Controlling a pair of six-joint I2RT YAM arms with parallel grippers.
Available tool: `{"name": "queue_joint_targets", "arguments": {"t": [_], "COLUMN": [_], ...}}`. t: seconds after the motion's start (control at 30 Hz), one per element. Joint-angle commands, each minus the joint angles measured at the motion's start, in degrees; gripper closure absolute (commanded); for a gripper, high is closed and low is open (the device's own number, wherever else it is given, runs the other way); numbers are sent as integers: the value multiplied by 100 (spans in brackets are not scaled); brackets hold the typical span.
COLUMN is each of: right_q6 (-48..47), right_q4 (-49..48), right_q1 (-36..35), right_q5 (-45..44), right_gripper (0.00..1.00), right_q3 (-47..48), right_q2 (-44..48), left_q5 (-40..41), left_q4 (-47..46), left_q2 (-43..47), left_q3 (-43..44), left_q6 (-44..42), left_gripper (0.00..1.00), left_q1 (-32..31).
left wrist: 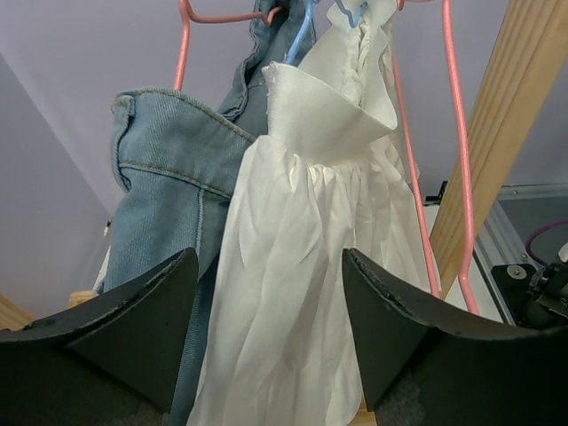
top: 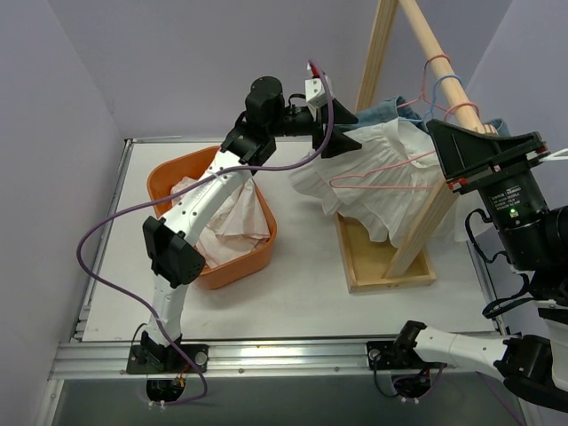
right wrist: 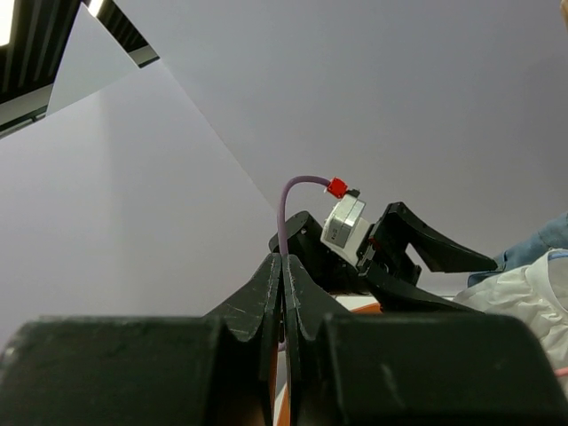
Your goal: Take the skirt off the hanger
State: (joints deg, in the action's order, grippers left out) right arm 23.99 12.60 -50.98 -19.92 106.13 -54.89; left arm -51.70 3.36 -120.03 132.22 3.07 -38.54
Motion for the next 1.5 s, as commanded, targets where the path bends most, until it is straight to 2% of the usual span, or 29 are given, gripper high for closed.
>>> {"name": "queue_joint_targets", "arguments": {"t": [0.0,0.2,0.33,0.4,0.43,0.47,0.5,0.53,0.67,0.9,1.1,1.23,1.33,1.43,1.47], "right_q6": [-26,-8,-26,-26,-26,-17,-26,-52,-52,-131,-193,-210,-202,-271,-281], "right_q4": [-337,-381,-451,-443,-469,-495,-504,-478,-328,-328,-196,-259,-118,-65,-13], "right_q1": [27,27,27,27,36,36,27,27,27,27,27,18,18,18,27], "right_q5": [24,155,103,85,94,94,94,94,103,32,-38,-20,-3,15,6], "right_gripper": [100,100,100,100,100,100,100,100,100,100,100,100,100,100,100], "right_q3": [-22,-74,-136,-136,-171,-197,-215,-189,-118,-206,-48,-66,40,136,189], "right_q2": [-30,-13,75,102,145,146,154,128,49,136,128,111,31,-65,-109], "left_q5": [-7,186,564,827,889,925,1012,1048,1373,1875,1181,786,302,-146,-112], "left_q4": [138,788,1711,1905,1993,1994,2002,2011,1792,1686,1063,1133,1002,247,445], "left_q2": [-134,-485,-732,-750,-741,-698,-680,-636,-224,313,586,595,752,1121,1235], "left_q3": [373,830,1533,1552,1552,1535,1517,1491,1000,954,1129,1306,1105,314,243], "left_q6": [-87,-333,-1167,-1282,-1378,-1379,-1292,-1265,-1072,-309,860,1230,1590,2118,2075], "left_gripper": [26,33,46,53,59,77,90,97,98,98,98,98,98,98,98], "left_q1": [-127,-416,-742,-830,-882,-900,-900,-900,-883,-795,-383,-128,145,321,347]}}
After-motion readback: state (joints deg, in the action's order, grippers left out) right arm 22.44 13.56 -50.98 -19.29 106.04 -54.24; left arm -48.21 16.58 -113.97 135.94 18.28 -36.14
